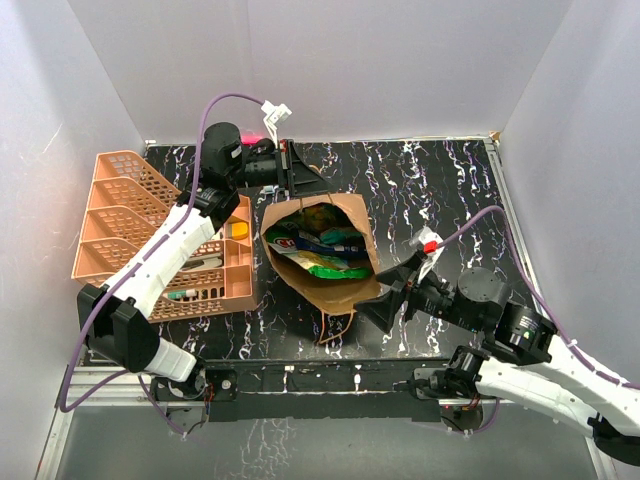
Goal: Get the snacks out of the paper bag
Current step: Adjust the paper bag at the center of the board, then take out the snack from the paper bag.
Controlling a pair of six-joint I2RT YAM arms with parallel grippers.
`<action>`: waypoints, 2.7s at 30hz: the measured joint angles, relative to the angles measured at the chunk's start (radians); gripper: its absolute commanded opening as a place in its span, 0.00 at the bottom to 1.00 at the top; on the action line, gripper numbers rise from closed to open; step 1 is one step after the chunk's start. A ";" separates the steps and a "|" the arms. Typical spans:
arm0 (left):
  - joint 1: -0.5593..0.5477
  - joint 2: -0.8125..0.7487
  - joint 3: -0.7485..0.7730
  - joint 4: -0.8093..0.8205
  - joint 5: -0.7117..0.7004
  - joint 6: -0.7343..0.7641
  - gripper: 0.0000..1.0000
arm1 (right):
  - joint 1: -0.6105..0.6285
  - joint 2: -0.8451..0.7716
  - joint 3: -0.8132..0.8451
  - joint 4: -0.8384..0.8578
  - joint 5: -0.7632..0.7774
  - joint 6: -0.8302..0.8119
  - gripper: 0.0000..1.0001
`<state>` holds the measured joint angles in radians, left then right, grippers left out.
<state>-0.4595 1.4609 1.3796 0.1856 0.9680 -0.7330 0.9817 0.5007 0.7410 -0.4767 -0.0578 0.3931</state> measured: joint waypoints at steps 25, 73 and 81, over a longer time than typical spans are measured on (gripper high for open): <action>0.000 -0.035 -0.031 -0.059 -0.033 0.024 0.00 | 0.000 0.474 0.138 0.026 -0.194 -1.104 0.67; 0.000 -0.039 -0.074 -0.123 -0.096 0.061 0.00 | -0.002 0.575 0.517 -0.119 -0.108 -0.818 0.07; 0.000 -0.037 -0.070 -0.142 -0.117 0.072 0.00 | -0.002 0.438 0.651 -0.268 -0.179 -0.764 0.07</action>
<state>-0.4595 1.4239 1.3094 0.0433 0.8513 -0.6613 0.9798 0.9390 1.3918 -0.7444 -0.2371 -0.3710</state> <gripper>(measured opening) 0.007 0.077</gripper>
